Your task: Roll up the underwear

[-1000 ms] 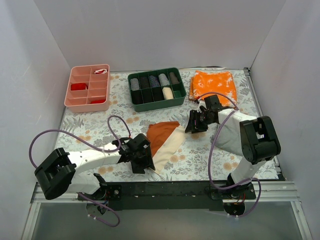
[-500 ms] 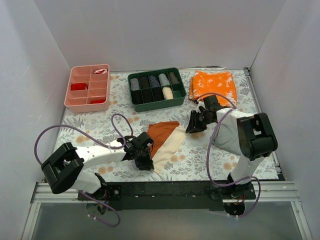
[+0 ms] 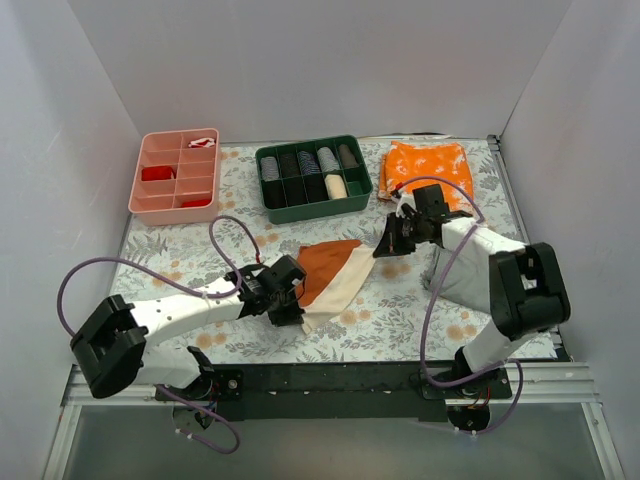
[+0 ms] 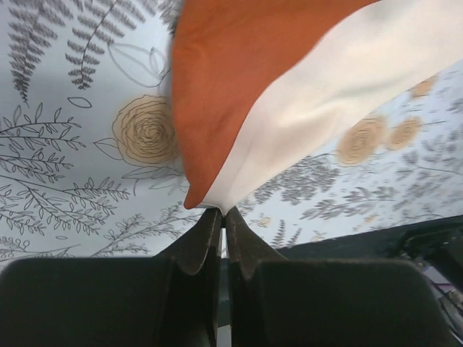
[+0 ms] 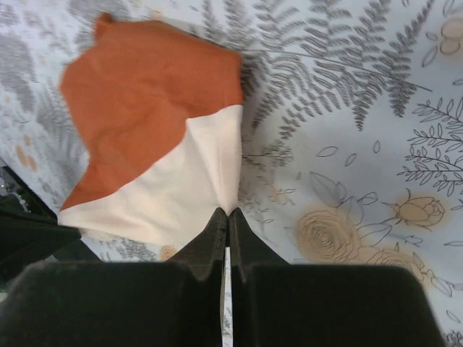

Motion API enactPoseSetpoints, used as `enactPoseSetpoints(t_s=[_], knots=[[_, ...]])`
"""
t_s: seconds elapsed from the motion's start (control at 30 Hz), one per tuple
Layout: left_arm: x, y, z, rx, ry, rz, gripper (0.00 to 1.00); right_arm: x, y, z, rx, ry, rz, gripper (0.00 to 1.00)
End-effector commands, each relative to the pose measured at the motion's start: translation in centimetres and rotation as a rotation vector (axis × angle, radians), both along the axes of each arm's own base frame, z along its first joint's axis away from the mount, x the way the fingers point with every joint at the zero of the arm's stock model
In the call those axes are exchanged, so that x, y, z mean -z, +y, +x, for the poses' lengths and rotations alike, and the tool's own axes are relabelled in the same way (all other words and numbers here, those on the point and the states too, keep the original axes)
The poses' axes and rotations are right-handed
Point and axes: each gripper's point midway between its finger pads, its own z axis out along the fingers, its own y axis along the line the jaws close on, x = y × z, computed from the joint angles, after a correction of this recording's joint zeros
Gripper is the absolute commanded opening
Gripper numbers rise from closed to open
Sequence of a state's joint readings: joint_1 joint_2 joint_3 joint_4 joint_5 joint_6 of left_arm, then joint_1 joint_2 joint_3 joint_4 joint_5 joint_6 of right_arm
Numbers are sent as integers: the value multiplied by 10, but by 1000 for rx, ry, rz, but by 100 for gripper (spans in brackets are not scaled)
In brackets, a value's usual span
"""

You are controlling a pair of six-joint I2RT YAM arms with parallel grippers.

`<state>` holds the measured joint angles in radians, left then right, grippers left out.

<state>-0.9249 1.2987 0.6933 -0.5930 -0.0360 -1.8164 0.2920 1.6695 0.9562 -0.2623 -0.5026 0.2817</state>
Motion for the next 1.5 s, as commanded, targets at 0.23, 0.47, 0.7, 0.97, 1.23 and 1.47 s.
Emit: enactPoseSetpoints(t_s=[0.23, 0.47, 0.7, 0.97, 1.23, 1.47], knots=[[-131, 7, 47, -57, -323, -48, 0, -138, 7, -38, -51, -311, 214, 1], [-173, 17, 38, -51, -358, -99, 0, -180, 3, -93, -99, -378, 307, 1], [-189, 18, -2, -33, -254, -262, 0, -201, -3, -153, -142, -393, 376, 1], [-239, 31, -31, -23, -221, -384, 0, -269, -9, -204, -199, -451, 484, 1], [-221, 11, -30, 38, -147, -342, 0, -241, -7, -172, -127, -344, 383, 1], [-142, 0, 3, -52, -145, -211, 0, -154, -5, -95, -53, -215, 164, 1]])
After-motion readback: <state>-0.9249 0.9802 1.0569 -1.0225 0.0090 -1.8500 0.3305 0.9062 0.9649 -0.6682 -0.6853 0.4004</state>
